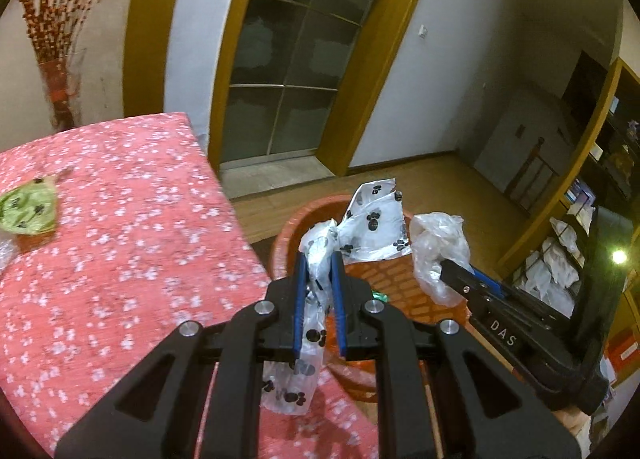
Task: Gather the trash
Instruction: 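Open both tools to drop the paw-print and clear bags in, then grasp the lime-green paw-print bag with the right tool while the left tool grasps bubble wrap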
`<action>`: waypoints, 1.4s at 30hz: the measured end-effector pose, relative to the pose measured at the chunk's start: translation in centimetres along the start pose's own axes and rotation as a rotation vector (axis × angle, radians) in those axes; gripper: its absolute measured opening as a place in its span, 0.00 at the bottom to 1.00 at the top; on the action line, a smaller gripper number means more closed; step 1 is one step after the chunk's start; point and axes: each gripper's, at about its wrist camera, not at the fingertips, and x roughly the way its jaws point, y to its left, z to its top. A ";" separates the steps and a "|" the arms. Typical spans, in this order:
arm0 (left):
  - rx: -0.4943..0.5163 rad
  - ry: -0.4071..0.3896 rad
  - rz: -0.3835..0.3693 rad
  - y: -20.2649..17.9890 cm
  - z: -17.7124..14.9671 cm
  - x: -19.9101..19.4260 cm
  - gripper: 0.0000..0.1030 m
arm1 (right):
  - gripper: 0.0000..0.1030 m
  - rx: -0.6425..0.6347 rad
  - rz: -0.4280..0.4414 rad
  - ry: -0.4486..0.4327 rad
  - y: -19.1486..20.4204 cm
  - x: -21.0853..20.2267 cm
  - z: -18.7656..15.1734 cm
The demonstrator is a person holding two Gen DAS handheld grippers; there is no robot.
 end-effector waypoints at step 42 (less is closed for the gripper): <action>-0.027 -0.002 0.251 5.4 -1.6 -0.5 0.91 | 0.89 -0.045 0.005 -0.069 1.8 -0.4 0.1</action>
